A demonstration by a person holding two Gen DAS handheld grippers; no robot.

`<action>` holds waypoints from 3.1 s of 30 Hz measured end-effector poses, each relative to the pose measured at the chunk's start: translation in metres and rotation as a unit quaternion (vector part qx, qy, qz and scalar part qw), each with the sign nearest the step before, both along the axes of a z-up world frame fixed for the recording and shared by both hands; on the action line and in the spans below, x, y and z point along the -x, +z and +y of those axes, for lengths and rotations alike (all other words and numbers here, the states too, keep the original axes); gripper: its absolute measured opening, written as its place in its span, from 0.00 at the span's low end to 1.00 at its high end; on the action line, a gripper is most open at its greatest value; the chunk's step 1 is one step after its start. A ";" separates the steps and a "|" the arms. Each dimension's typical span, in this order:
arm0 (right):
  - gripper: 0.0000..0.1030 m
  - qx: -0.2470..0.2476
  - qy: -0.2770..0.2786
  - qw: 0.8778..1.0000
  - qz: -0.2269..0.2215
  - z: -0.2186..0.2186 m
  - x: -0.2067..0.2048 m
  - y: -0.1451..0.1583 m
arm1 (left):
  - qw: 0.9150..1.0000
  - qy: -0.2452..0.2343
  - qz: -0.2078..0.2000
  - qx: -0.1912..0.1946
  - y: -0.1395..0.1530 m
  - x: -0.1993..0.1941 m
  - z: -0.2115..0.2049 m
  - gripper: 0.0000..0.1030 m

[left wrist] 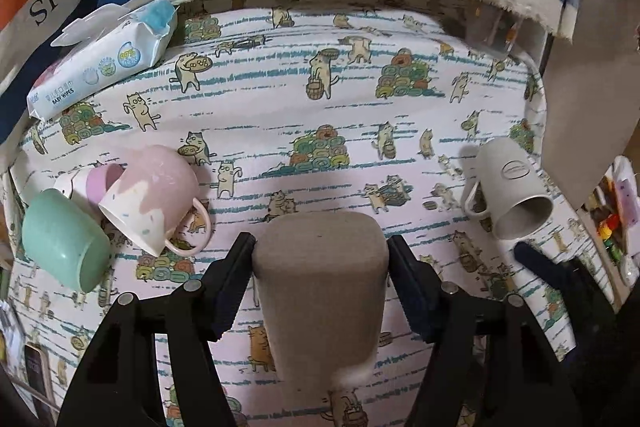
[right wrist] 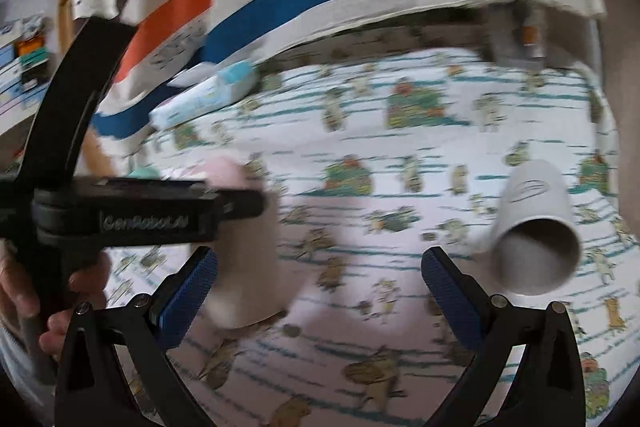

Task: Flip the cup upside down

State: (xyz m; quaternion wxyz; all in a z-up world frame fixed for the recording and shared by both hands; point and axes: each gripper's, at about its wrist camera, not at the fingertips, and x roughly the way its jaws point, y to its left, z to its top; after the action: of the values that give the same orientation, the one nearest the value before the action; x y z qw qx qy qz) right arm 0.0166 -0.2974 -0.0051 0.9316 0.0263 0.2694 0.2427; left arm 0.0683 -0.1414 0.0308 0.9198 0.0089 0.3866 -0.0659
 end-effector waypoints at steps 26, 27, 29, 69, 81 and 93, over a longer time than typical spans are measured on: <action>0.98 0.046 -0.079 0.990 0.106 -0.001 -0.038 -0.013 | 0.993 -0.018 -0.118 -0.012 -0.011 0.006 0.014 0.63; 0.98 0.045 -0.081 0.990 0.105 -0.002 -0.037 -0.011 | 0.993 -0.019 -0.119 -0.007 -0.013 0.005 0.016 0.63; 0.98 0.043 -0.085 0.990 0.101 -0.004 -0.035 -0.006 | 0.992 -0.020 -0.122 -0.003 -0.015 0.004 0.018 0.63; 0.99 0.017 -0.171 0.969 -0.179 0.028 0.001 0.035 | 0.932 0.030 -0.361 0.027 0.011 0.084 0.126 1.00; 0.99 0.057 -0.162 0.976 -0.137 0.041 -0.010 0.020 | 0.960 0.041 -0.275 0.029 -0.023 0.060 0.127 1.00; 0.99 0.066 -0.158 0.976 -0.133 0.045 -0.012 0.017 | 0.969 0.029 -0.245 0.010 -0.030 0.048 0.118 1.00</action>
State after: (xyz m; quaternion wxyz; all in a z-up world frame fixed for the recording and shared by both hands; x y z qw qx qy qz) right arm 0.0286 -0.2524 0.0120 0.9853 -0.0251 0.1512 0.0752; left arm 0.0200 -0.0232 0.0005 0.9880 0.0040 0.1493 -0.0391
